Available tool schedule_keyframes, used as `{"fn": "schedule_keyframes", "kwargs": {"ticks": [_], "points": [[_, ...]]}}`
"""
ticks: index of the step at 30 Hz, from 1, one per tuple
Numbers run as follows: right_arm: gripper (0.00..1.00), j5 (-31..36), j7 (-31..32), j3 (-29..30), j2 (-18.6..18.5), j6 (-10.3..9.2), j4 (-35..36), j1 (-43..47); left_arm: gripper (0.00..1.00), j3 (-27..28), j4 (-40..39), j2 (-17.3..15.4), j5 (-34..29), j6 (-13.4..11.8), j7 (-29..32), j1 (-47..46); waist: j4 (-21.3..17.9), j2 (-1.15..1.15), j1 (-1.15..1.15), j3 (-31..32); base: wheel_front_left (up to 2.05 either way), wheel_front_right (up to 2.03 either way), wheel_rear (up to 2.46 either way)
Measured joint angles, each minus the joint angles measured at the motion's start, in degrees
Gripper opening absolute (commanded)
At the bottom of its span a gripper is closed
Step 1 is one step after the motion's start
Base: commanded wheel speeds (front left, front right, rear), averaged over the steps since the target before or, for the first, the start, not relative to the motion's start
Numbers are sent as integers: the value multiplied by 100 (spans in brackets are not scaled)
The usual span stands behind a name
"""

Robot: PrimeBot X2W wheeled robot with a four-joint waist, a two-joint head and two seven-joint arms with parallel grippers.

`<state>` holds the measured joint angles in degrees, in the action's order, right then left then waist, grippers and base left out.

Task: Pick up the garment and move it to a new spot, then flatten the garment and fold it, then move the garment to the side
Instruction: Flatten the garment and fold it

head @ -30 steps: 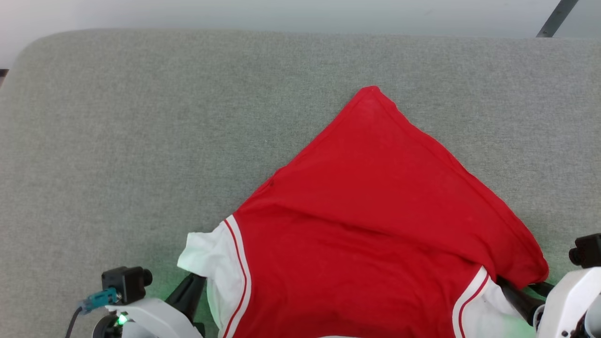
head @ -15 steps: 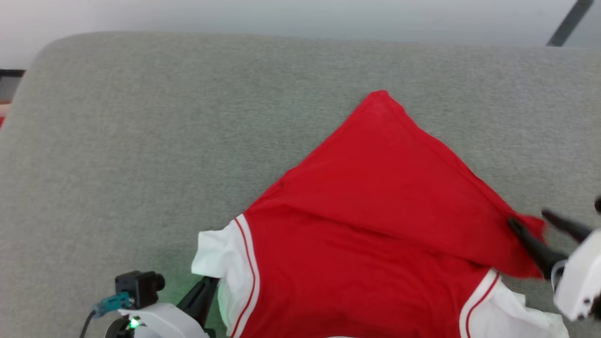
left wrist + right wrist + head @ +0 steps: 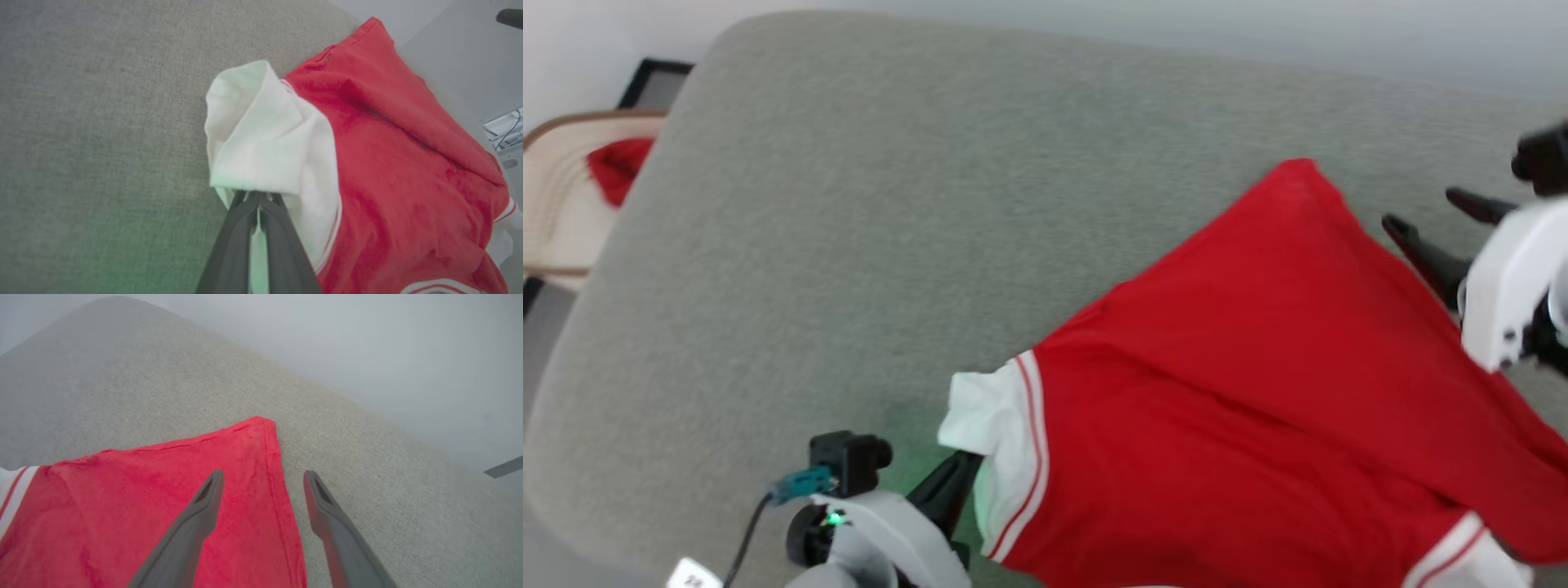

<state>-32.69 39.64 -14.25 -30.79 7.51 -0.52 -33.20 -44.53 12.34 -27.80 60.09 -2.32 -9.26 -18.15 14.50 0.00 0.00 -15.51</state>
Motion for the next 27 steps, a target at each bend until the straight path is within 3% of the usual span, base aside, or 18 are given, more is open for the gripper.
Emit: {"fn": "schedule_keyframes", "kwargs": {"ticks": [13, 25, 26, 27], "points": [[100, -414, 97, -1558, -318, -1, -2385, -1906, 0, -271, 669, 625, -112, 465, -62, -509, 847, 0, 0, -407, 0, 0, 0], [100, -710, 626, -2330, -234, -1, -3816, -2727, 0, -372, 1127, 923, -119, 739, -188, -749, 1289, 0, 0, -741, 0, 0, 0], [39, -740, 645, -2348, -226, -1, -3888, -2765, 0, -382, 1156, 938, -119, 760, -194, -767, 1302, 0, 0, -756, 0, 0, 0], [0, -771, 671, -2357, -222, 0, -3971, -2795, 0, -387, 1191, 949, -118, 788, -198, -783, 1313, 0, 0, -768, 0, 0, 0]]}}
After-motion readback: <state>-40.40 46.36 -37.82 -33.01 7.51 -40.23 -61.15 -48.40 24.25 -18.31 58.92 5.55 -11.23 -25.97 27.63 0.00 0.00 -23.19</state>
